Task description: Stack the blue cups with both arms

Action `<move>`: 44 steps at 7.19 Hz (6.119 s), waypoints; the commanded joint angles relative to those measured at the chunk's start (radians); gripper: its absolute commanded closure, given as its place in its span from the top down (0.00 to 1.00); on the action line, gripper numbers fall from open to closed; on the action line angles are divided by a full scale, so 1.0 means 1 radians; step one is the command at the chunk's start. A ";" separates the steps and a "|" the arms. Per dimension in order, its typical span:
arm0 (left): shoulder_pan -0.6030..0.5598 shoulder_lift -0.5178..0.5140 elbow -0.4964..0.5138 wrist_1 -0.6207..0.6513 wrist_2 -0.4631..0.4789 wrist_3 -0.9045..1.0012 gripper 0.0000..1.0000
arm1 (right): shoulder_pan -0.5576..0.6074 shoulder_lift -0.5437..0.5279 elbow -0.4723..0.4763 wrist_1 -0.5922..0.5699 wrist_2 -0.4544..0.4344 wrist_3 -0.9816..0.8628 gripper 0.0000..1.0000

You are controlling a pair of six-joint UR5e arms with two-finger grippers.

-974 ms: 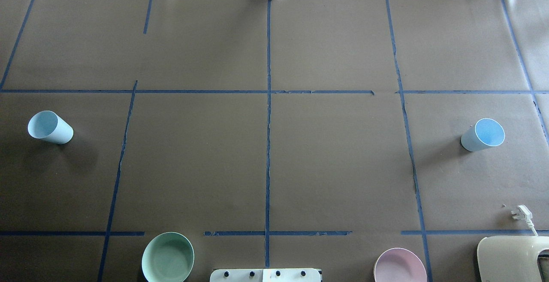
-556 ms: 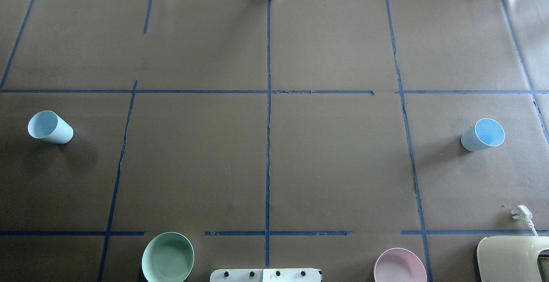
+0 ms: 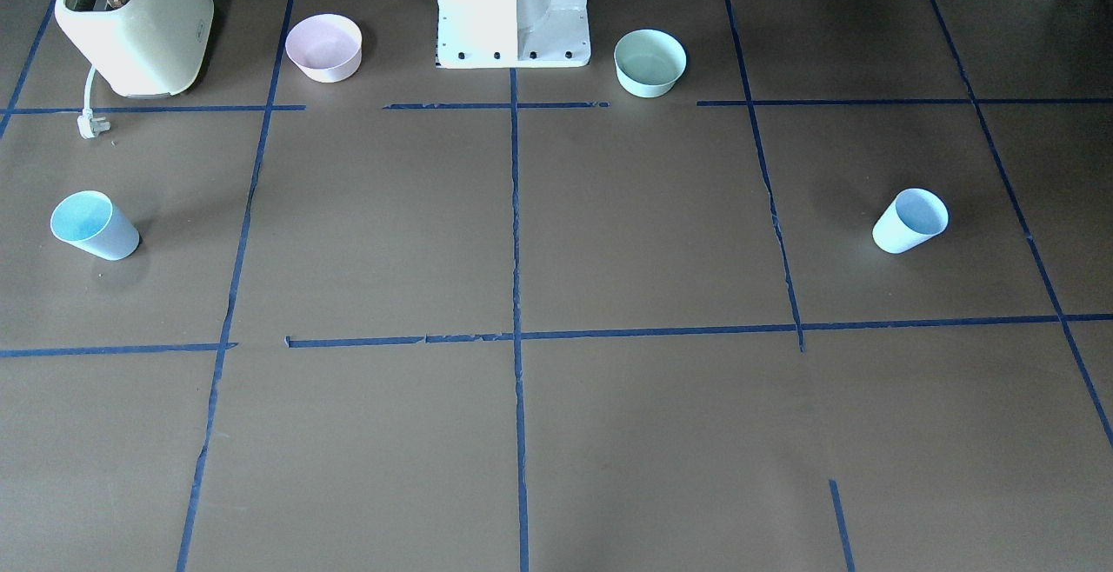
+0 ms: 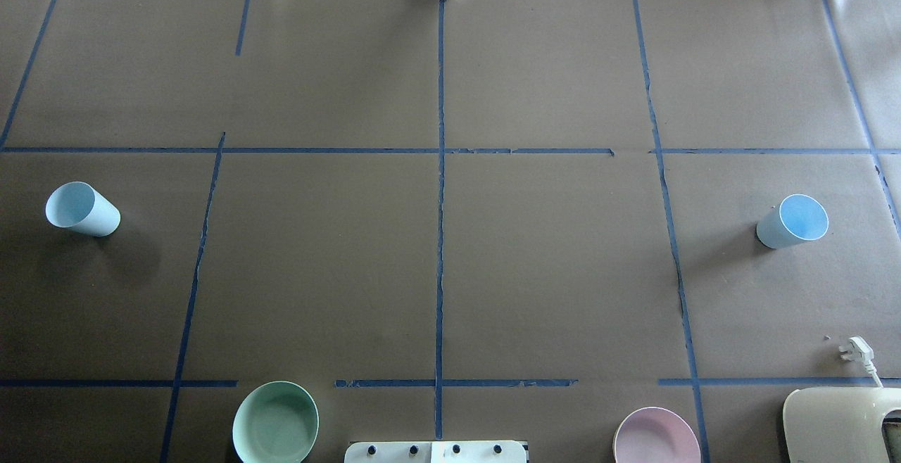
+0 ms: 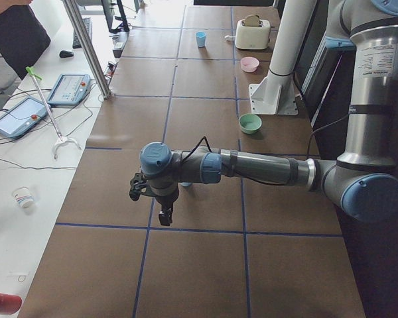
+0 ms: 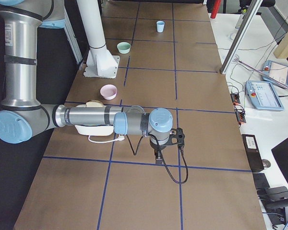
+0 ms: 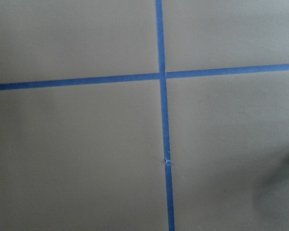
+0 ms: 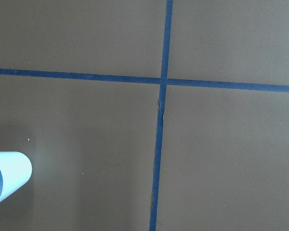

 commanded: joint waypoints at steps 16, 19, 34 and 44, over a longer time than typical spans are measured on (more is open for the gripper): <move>0.505 0.040 0.062 -0.571 0.099 -0.836 0.87 | 0.000 0.009 -0.001 0.003 -0.002 -0.002 1.00; 0.511 0.034 0.062 -0.567 0.100 -0.836 0.09 | 0.000 0.009 -0.001 0.003 0.000 -0.002 1.00; 0.932 -0.825 0.177 -0.099 0.232 -1.405 0.00 | -0.002 0.028 0.004 0.008 0.021 -0.002 1.00; 0.954 -0.839 0.265 -0.194 0.262 -1.407 1.00 | -0.072 0.028 0.086 0.011 0.066 0.188 1.00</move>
